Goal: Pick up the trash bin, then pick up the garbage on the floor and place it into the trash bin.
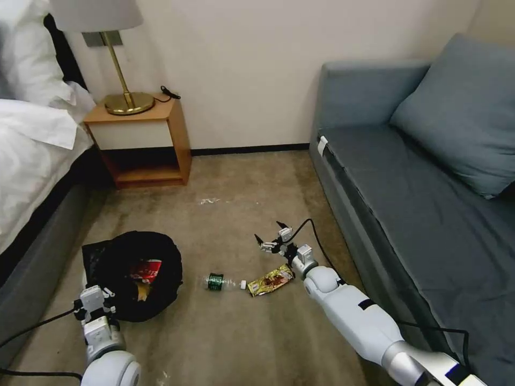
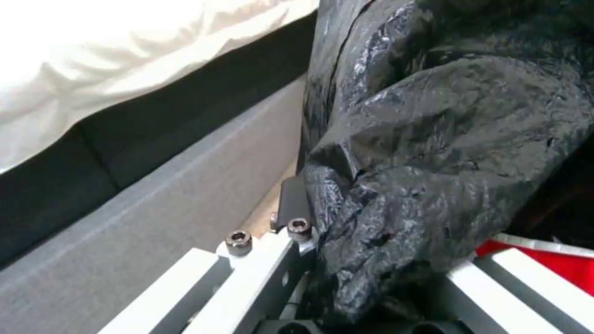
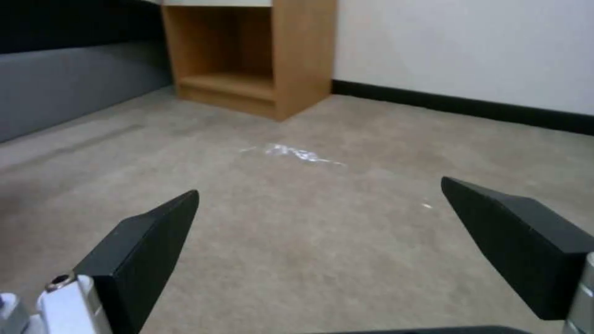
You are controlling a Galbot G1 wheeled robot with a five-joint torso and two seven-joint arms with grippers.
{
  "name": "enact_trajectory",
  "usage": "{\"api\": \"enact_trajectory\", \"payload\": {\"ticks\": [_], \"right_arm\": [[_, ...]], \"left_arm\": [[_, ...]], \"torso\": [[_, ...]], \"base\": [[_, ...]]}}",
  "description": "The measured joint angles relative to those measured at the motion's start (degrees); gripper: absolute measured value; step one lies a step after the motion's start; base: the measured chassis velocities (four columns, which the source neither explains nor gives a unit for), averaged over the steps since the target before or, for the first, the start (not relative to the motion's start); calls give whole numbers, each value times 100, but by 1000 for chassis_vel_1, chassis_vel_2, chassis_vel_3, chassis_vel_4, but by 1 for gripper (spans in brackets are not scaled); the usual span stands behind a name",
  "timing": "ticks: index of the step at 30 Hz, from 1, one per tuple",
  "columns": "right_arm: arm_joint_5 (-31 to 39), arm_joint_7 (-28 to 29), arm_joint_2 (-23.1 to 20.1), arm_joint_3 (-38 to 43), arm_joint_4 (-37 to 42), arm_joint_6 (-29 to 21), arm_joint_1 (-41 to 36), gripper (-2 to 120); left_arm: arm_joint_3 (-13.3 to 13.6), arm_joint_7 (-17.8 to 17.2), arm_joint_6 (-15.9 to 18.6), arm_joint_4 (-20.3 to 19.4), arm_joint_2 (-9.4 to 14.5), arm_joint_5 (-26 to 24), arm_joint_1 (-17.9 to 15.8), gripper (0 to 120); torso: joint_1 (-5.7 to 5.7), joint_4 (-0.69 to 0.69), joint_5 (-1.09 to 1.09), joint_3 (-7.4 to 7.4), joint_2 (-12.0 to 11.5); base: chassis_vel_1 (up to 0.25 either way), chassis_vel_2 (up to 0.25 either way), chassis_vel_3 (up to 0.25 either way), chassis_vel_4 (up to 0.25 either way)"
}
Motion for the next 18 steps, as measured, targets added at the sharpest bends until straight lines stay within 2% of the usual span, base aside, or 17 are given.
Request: {"api": "enact_trajectory", "payload": {"ticks": [5,9,18], "right_arm": [[197,-338,212,-353,-169,-335,276,100],[273,-825,474,-757,-472,-705,637,100],[178,-1244,1068,-1438,-1293,-1005,977,100]], "left_arm": [[-39,0,-9,90,80,-21,-26,3],[-98,-1,-9,170,194,-63,-81,3],[-182,0,38,213,321,-136,-145,3]], "torso": [[0,2,0,0,0],[0,2,-1,0,0],[0,2,0,0,0]], "base": [[-10,3,8,-9],[0,0,0,0],[0,0,0,0]]}}
